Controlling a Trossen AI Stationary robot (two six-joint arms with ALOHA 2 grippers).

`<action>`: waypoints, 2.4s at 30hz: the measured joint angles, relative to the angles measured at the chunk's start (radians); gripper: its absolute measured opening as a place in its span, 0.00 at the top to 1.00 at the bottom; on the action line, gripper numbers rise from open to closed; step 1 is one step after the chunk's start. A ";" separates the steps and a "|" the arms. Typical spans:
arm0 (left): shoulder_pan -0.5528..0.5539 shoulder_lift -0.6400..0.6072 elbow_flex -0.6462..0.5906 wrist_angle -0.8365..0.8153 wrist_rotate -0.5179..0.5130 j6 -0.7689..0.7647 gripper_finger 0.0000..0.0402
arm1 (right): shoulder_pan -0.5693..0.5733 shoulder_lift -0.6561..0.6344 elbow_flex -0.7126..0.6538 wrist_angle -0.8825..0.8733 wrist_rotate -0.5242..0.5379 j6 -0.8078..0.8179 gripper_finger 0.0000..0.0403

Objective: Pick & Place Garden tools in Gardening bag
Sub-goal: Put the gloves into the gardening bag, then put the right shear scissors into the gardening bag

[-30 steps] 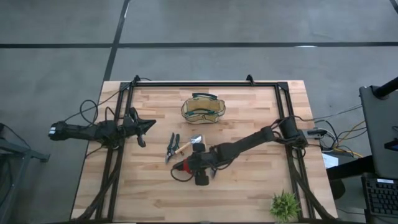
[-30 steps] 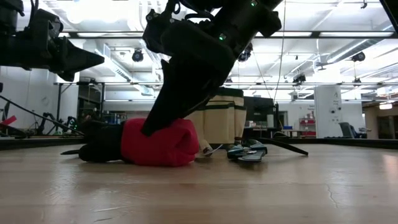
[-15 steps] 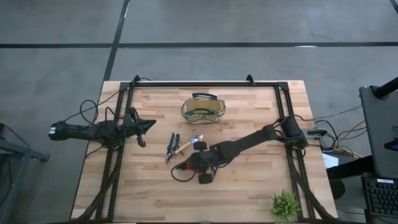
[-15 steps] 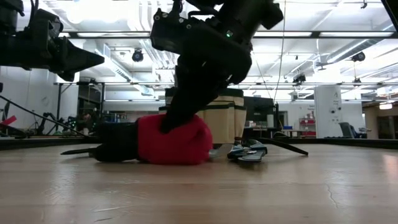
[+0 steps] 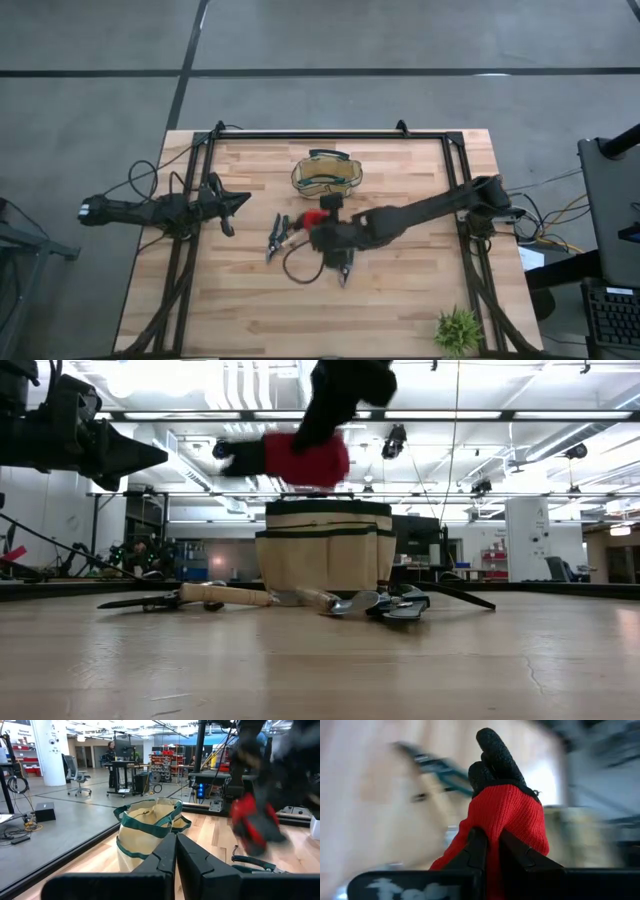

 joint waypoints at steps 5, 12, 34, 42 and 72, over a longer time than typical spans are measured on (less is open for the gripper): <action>0.000 0.002 0.000 0.000 0.000 0.000 0.95 | -0.061 -0.073 0.000 0.002 0.094 -0.087 0.94; 0.000 0.003 0.000 0.000 0.000 0.000 0.96 | -0.172 -0.090 -0.002 0.006 0.088 -0.241 0.94; 0.000 0.003 0.000 0.000 0.000 0.000 0.96 | -0.308 -0.044 -0.064 0.001 0.026 -0.369 0.87; 0.000 0.003 0.000 0.000 0.000 0.000 0.96 | -0.309 -0.044 -0.066 0.003 0.028 -0.421 0.80; 0.000 0.003 0.000 0.000 0.000 0.000 0.96 | -0.197 -0.046 -0.067 0.044 -0.035 -0.071 0.49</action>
